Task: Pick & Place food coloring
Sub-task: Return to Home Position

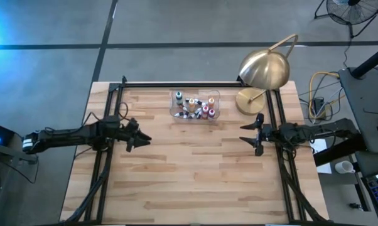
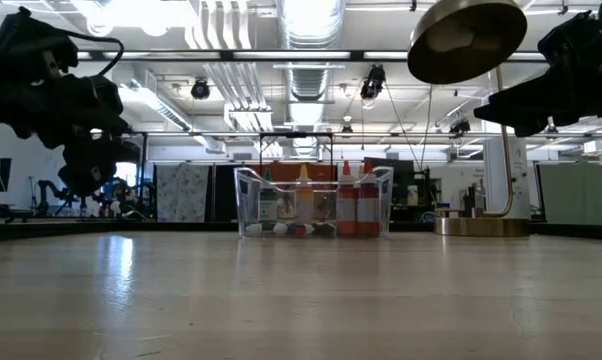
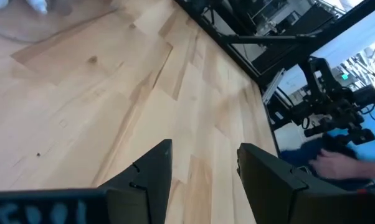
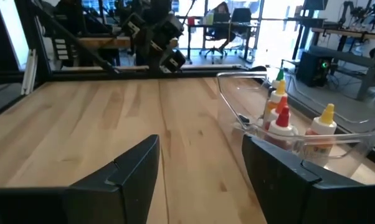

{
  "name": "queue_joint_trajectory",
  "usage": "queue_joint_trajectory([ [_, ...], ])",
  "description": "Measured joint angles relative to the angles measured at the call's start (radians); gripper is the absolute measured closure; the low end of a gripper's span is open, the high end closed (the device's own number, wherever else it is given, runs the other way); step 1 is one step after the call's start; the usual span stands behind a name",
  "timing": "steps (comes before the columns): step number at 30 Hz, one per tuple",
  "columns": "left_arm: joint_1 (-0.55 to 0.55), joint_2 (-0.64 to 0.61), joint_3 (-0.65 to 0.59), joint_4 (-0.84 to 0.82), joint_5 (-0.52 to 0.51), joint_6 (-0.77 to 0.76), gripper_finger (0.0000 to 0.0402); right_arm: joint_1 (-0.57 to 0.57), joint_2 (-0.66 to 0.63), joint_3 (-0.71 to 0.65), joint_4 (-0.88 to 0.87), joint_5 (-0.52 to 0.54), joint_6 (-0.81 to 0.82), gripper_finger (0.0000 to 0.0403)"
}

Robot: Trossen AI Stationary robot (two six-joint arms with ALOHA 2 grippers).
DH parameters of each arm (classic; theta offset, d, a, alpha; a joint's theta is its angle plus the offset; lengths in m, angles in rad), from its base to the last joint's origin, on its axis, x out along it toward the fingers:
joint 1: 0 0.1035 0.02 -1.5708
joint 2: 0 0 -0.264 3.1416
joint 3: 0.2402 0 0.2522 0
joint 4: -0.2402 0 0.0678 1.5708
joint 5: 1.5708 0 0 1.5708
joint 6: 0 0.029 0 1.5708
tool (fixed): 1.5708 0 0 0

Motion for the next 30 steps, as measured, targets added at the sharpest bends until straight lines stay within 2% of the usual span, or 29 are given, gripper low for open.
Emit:
queue_joint_trajectory([
  [11, 0.000, 0.000, 0.000, -0.007, 0.000, 0.000, 0.0246, 0.000, 0.005, 0.000, -0.001, 0.000, 0.000, 0.0179],
  [19, 0.000, 0.000, 0.000, -0.008, 0.000, 0.000, 0.0246, -0.030, -0.152, -0.001, -0.020, 0.001, 0.000, 0.0179],
  [30, -0.001, 0.007, 0.001, -0.014, 0.000, 0.001, 0.0246, -0.008, -0.156, 0.002, 0.056, 0.000, 0.004, 0.0179],
])
